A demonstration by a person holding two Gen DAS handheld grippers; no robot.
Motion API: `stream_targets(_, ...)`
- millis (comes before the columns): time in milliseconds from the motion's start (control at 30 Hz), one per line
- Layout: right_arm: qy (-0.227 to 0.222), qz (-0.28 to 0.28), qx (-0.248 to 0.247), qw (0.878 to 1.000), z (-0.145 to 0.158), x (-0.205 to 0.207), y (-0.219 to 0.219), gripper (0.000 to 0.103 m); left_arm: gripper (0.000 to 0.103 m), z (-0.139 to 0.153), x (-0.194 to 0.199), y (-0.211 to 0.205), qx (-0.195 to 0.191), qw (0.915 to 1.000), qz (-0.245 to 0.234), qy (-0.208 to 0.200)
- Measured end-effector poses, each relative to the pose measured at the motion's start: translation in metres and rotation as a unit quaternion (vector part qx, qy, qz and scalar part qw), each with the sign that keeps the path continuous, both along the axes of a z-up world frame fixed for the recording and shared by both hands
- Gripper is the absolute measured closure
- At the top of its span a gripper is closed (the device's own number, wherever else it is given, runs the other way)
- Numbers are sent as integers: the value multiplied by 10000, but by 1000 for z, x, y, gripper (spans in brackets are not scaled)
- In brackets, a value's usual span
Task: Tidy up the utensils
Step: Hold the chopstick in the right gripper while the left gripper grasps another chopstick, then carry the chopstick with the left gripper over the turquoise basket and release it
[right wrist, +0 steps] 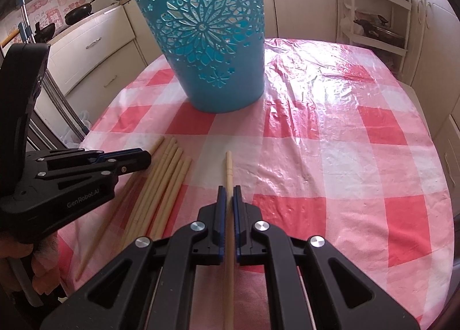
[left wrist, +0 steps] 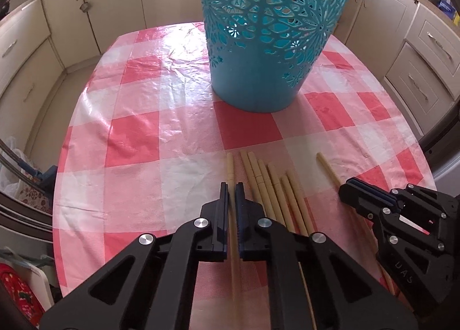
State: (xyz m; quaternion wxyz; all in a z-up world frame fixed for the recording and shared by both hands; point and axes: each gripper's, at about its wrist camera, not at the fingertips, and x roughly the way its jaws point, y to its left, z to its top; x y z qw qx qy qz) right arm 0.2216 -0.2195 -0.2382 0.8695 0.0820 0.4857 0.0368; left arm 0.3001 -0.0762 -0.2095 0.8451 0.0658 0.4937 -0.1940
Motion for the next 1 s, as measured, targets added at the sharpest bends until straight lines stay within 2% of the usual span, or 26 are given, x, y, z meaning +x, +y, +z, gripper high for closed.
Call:
stream_targets(200,132,89,-181,9997,1,3,3,97,97,-3,1,8,-38,9999,108,88)
stream_targets(367,219,241,-211,9992,2,6,4,97,98,-3,-6,0,254,9996,-41,-121)
stream_targets(500,263,83,5,9996,2,4,-3,97,98,2,-8,5,99,9999,19,-133)
stream_targets(800,166,-304,317,9989,8,-7,-27,98,98,39,-11,44,-602,9961,445,-463)
stream_targets(1000,192,-397,378,9983,2,-8,-34,98,98,83,-24,69,-1217,9853,611,-1034)
